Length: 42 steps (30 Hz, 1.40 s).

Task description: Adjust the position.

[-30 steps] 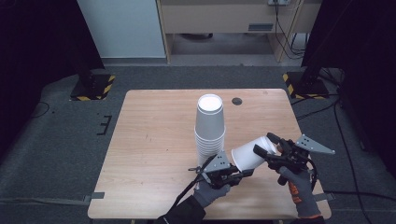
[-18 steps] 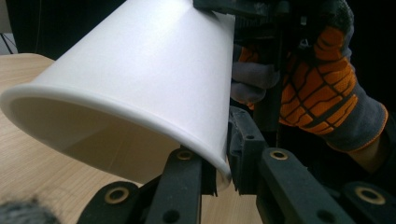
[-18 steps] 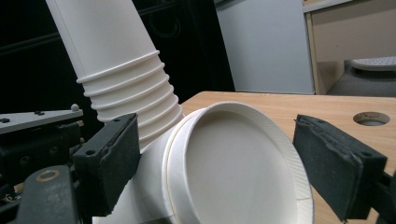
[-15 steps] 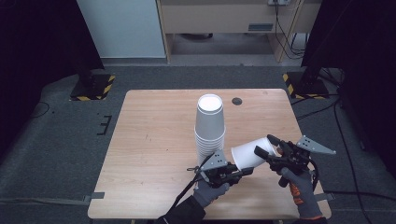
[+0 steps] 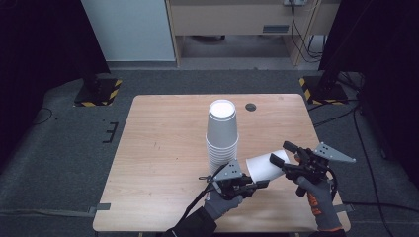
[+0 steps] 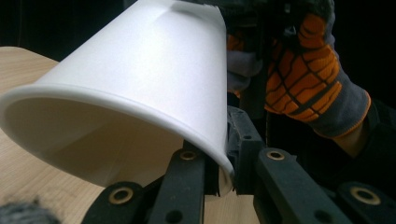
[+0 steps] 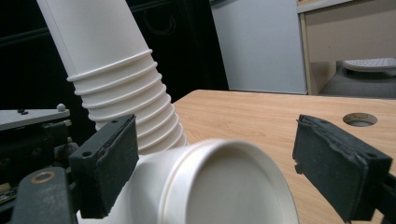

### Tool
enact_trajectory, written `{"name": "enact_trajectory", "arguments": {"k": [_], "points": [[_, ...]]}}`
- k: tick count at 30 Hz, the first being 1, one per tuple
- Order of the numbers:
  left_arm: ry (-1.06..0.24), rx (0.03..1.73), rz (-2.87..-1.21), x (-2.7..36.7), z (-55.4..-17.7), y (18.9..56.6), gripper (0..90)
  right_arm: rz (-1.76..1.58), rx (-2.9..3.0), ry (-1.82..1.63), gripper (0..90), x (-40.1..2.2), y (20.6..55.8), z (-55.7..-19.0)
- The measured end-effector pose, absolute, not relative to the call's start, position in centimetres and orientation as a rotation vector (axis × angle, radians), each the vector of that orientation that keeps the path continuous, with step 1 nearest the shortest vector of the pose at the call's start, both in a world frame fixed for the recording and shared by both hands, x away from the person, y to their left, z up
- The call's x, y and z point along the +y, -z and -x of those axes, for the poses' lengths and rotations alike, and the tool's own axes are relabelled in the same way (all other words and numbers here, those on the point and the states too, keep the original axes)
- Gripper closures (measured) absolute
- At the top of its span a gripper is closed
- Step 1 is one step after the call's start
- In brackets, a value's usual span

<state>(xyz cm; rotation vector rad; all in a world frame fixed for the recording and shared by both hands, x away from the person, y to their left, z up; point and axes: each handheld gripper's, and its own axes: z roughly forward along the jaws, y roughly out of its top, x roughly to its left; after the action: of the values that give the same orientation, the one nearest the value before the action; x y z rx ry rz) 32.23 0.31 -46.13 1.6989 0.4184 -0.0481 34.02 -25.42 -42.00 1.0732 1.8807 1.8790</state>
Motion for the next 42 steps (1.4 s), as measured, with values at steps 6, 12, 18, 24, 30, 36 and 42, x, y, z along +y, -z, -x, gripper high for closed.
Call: {"name": "enact_trajectory", "arguments": {"k": [6, 12, 18, 24, 30, 36, 42], "points": [[0.043, 0.431, -1.665, 0.7, -32.4, 45.6, 84.1, -1.082, 1.927, -1.811, 18.1, -25.3, 42.5, -34.1], [0.039, 0.439, -1.676, 1.1, -32.5, 45.5, 86.3, -1.074, 1.942, -1.809, 18.6, -25.2, 42.7, -34.1], [0.034, 0.434, -1.688, 1.2, -32.5, 45.4, 86.3, -1.065, 1.959, -1.797, 18.2, -25.4, 42.7, -34.2], [0.044, 0.426, -1.703, 1.3, -32.5, 45.3, 86.2, -0.974, 2.055, -1.775, 15.5, -25.7, 42.3, -34.1], [0.041, 0.435, -1.709, 1.7, -32.6, 45.1, 86.2, -0.877, 2.140, -1.755, 12.7, -26.0, 42.0, -34.1], [0.049, 0.446, -1.709, 2.1, -32.8, 44.8, 86.2, -0.817, 2.212, -1.748, 9.8, -26.1, 42.2, -34.1], [0.045, 0.446, -1.718, 2.2, -32.8, 44.6, 86.2, -0.730, 2.304, -1.692, 6.6, -25.7, 42.6, -33.8]]}}
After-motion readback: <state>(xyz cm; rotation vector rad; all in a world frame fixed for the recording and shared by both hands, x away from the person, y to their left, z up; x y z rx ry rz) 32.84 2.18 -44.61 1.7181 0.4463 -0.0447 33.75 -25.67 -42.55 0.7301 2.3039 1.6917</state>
